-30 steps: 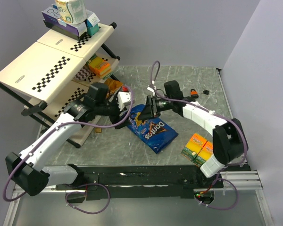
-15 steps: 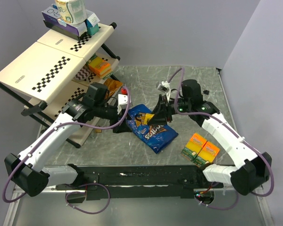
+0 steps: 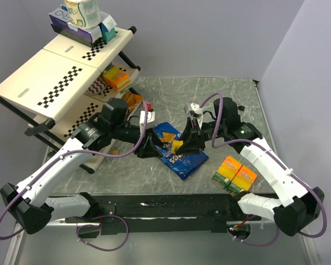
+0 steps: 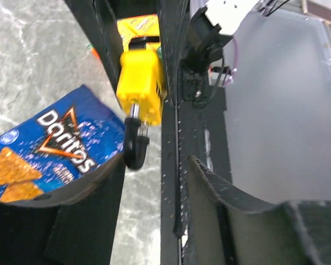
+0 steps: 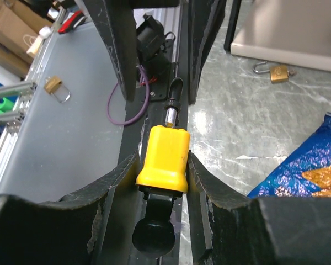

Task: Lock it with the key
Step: Lock the lock.

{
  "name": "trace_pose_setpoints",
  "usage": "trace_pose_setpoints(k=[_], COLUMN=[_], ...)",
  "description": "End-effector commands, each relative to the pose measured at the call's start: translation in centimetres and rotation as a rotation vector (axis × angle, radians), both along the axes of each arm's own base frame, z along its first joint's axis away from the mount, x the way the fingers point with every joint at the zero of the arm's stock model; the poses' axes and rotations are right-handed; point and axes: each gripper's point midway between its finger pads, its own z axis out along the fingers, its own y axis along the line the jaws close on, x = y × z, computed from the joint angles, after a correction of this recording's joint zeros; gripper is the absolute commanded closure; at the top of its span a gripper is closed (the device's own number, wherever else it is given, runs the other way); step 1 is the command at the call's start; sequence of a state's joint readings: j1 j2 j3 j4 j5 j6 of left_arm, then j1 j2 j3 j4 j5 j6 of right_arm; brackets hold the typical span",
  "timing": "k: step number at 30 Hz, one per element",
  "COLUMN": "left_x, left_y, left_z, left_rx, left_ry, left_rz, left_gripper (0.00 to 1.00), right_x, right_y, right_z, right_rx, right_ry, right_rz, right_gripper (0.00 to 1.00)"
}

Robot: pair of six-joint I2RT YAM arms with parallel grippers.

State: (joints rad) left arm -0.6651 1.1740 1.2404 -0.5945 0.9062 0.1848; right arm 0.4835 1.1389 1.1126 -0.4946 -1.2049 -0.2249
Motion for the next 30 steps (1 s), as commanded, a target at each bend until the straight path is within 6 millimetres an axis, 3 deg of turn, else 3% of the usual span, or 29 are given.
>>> trace_pose_setpoints(k=[1,7,11,26,29,30], left_x=[-0.2,-1.4,-2.3,-2.4,-2.5,-2.5], left_y=[-0.8,-1.2,-0.8,-1.6,-1.8,-1.8], left_z=[1.5,1.3,0.7,1.5,1.7,1.9], left_rx=[-0.05,-0.04,-0.028,-0.048,-0.06,-0.062], left_ry=[-0.016,-0.04,-0.039,-0.037,-0.006,-0.002], left_rz=[0.003,-0.053,-0.083,-0.064,-0.056,-0.054], left_gripper=[0.52,0.7,0.68,0.73,0.84,0.95], right_x=[-1.9,-2.4,-2.6,-2.7,-2.8,-2.8], right_y=[0.1,0.0,-0.1,0.3,0.3,0.3], right_z=[3.1,3.3,3.3,3.0,2.9,2.8], right_rx=[0.087,0.096,0.098,0.093,0.091,0.09], right_ry=[-0.156,-0.186,-0.199,-0.213,-0.217,-0.216], right_rz=[0.079,0.076,0.079,0.091,0.091,0.089], right_gripper=[1.0,1.0,1.0,1.0,1.0,1.0])
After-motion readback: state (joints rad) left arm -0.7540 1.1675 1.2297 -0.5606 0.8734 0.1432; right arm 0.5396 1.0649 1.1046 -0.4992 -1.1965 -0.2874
